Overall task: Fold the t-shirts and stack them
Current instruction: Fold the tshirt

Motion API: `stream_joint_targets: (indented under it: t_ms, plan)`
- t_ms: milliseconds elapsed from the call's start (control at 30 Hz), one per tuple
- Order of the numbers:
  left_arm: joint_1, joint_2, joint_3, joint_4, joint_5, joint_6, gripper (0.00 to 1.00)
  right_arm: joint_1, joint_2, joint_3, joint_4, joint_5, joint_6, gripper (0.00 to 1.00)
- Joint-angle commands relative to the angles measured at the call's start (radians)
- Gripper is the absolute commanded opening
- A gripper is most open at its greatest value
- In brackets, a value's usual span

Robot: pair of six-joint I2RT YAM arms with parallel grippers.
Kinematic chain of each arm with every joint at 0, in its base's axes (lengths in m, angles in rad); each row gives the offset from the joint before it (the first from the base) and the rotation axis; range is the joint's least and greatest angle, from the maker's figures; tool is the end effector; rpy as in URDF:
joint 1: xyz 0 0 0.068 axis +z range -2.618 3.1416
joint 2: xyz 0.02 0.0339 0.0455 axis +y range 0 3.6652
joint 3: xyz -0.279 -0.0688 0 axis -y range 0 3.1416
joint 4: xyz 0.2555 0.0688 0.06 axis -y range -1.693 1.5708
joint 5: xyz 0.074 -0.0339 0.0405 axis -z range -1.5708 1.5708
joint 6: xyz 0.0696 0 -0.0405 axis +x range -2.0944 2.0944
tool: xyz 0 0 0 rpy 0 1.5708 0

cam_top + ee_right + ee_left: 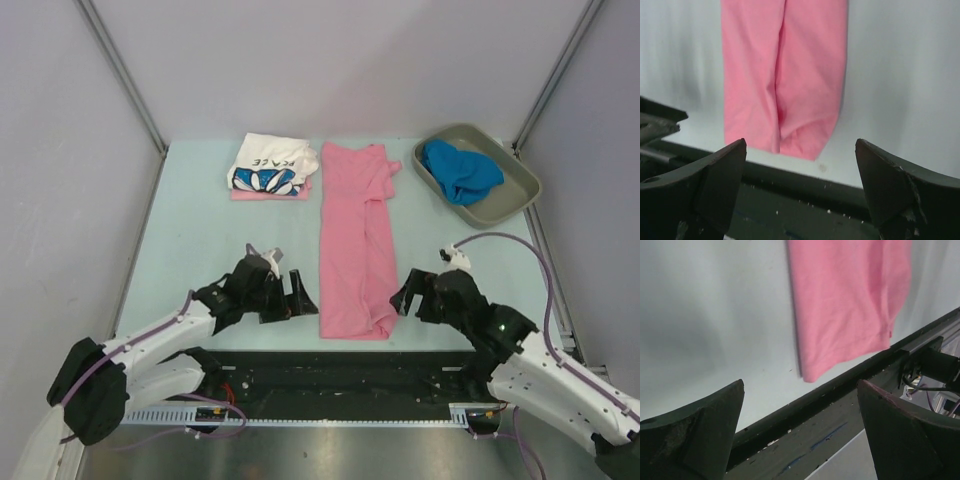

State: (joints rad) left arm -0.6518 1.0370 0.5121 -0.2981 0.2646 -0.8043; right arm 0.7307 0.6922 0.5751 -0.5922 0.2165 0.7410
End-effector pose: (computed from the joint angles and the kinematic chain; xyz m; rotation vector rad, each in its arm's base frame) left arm 0.1680 -0.1511 0.1741 -0.0626 2.5982 -0.9355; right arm 0.1393 0.1048 0.2288 0.1275 2.3131 0.5273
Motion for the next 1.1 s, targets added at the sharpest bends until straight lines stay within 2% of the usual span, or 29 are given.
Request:
stream_joint_targets:
  t_ms: [0, 100, 200, 333, 467, 567, 667, 800, 933, 1033, 1067]
  plan:
    - [-0.022, -0.04, -0.102, 0.152, -0.021, -0.102, 0.99, 0.094, -0.124, -0.124, -0.075, -0.048, 0.224, 0.94]
    - [-0.063, -0.012, -0.132, 0.214, -0.037, -0.133, 0.98, 0.173, -0.112, -0.173, -0.04, -0.019, 0.314, 0.93]
    - [-0.077, 0.079, -0.152, 0.293, -0.03, -0.162, 0.97, 0.242, -0.053, -0.202, 0.011, 0.038, 0.371, 0.94]
    - [-0.078, 0.233, -0.139, 0.39, -0.002, -0.161, 0.94, 0.251, 0.038, -0.225, 0.087, 0.046, 0.385, 0.94]
    - [-0.08, 0.27, -0.129, 0.39, 0.004, -0.164, 0.9, 0.251, 0.056, -0.23, 0.107, 0.055, 0.39, 0.93]
    - [-0.08, 0.242, -0.135, 0.378, 0.013, -0.168, 0.87, 0.256, 0.04, -0.201, 0.111, 0.052, 0.344, 0.91]
    - [-0.081, 0.178, -0.127, 0.338, 0.01, -0.161, 0.87, 0.269, 0.071, -0.096, 0.052, 0.086, 0.223, 0.89]
    - [-0.081, 0.135, -0.096, 0.246, -0.024, -0.124, 0.87, 0.317, 0.203, 0.059, -0.098, 0.231, 0.124, 0.85]
    - [-0.081, 0.126, -0.098, 0.229, -0.021, -0.121, 0.87, 0.406, 0.368, 0.147, -0.26, 0.377, 0.132, 0.73]
    - [-0.081, 0.133, -0.124, 0.254, -0.018, -0.128, 0.87, 0.464, 0.467, 0.173, -0.305, 0.417, 0.182, 0.64]
    - [-0.081, 0.138, -0.133, 0.258, -0.013, -0.13, 0.87, 0.472, 0.498, 0.181, -0.329, 0.428, 0.245, 0.62]
